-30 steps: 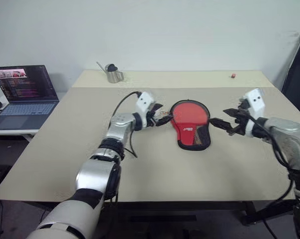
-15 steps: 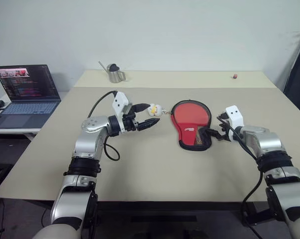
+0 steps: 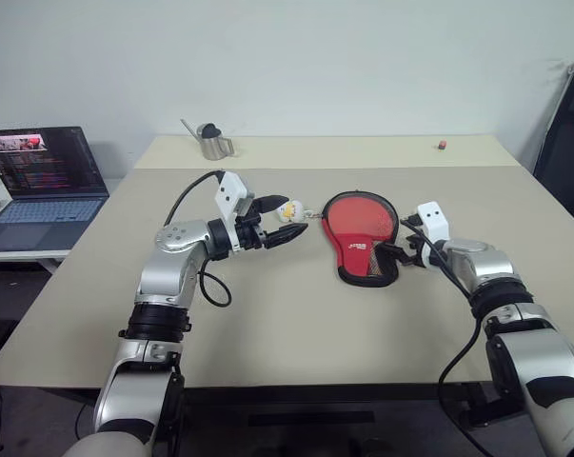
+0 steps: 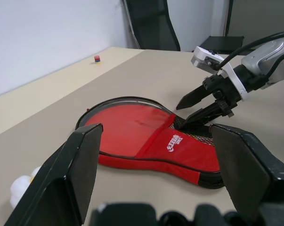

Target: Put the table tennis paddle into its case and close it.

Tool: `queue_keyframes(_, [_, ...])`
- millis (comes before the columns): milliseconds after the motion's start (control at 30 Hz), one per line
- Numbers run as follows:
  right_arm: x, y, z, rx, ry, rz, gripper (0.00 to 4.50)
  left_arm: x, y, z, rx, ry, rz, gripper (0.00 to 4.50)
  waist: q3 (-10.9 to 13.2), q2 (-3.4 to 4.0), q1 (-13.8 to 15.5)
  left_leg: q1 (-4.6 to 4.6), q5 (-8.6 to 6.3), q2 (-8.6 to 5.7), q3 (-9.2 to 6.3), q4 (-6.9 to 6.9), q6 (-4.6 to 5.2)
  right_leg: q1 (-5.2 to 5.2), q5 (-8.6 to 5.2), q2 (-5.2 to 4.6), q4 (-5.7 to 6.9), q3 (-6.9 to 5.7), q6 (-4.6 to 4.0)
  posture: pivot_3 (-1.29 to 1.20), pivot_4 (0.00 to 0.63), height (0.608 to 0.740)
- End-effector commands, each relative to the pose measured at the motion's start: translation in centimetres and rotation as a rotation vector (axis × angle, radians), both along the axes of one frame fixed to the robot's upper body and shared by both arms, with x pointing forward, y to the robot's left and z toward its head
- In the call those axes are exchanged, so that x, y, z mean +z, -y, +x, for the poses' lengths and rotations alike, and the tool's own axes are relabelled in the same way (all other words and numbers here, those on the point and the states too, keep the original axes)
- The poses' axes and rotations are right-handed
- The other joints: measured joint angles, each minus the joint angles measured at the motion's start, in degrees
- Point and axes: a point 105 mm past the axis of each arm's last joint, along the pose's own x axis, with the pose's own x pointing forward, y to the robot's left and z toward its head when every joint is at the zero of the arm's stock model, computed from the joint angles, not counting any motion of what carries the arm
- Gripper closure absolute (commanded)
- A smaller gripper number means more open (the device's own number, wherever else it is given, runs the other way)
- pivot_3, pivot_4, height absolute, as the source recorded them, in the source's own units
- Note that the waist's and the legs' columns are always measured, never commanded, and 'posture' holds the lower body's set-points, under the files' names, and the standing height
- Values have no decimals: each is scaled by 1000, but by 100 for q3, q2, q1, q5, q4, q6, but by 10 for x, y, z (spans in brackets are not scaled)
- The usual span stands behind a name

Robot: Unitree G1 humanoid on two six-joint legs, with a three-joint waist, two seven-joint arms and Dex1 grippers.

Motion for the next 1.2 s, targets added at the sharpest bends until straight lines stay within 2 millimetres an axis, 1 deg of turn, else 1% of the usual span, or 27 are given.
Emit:
queue_keyframes(33, [-4,-16,-1,55,-28,10,38,12,0,-3,-5,50,-2,536,-2,3,-13,1,0,0,0,0,0,1,0,0,0,0,0,0,150,740])
queue_keyframes(167, [-9,-33,-2,101,-62,35,38,11,0,-2,-4,49,0,536,-3,5,-72,5,0,4,2,0,0,1,1,3,3,4,-2,0,150,740])
queue_keyframes(400, [-17,-48,-3,117,-103,61,38,7,-1,-2,3,47,6,536,-5,8,-178,10,1,6,2,-1,-2,1,3,8,7,8,-5,0,150,740])
queue_keyframes(500, [-20,-50,-2,104,-112,65,589,6,-2,-2,8,47,10,536,-7,9,-187,13,1,7,3,-1,-2,1,4,10,9,11,-6,0,150,740])
queue_keyframes(700, [-24,-59,-3,110,-127,82,2651,5,-6,-2,16,47,19,536,-8,10,-187,32,4,8,10,1,-8,1,5,15,40,29,-10,0,150,740])
queue_keyframes(800, [-25,-64,-3,117,-131,96,3614,4,-8,-2,20,44,24,536,-8,10,-187,51,5,8,18,0,-8,2,5,21,63,47,-10,0,150,740])
queue_keyframes(900, [-26,-66,-4,116,-134,105,4431,2,-12,-2,29,39,31,536,-8,10,-187,65,3,11,27,-1,-5,2,6,27,77,64,-12,0,150,740])
queue_keyframes(967, [-26,-68,-4,113,-135,116,4470,-1,-16,-2,36,32,38,536,-8,10,-187,76,3,14,39,-4,-5,2,7,31,79,77,-13,0,150,740])
queue_keyframes(1067, [-27,-70,-4,112,-136,129,4470,-10,-25,-8,38,-1,67,536,-8,10,-190,91,2,19,66,-7,-5,2,7,39,80,106,-13,0,150,740])
queue_keyframes(1133, [-27,-73,-6,115,-139,154,4470,-20,-33,-15,25,-38,101,536,-8,10,-198,100,1,25,83,-13,-7,0,7,46,80,123,-13,0,150,740])
queue_keyframes(1200, [-25,-78,-8,132,-144,185,4470,-30,-40,-28,-9,-90,134,536,-8,10,-199,102,-3,30,92,-17,-7,-5,7,53,80,131,-13,0,150,740])
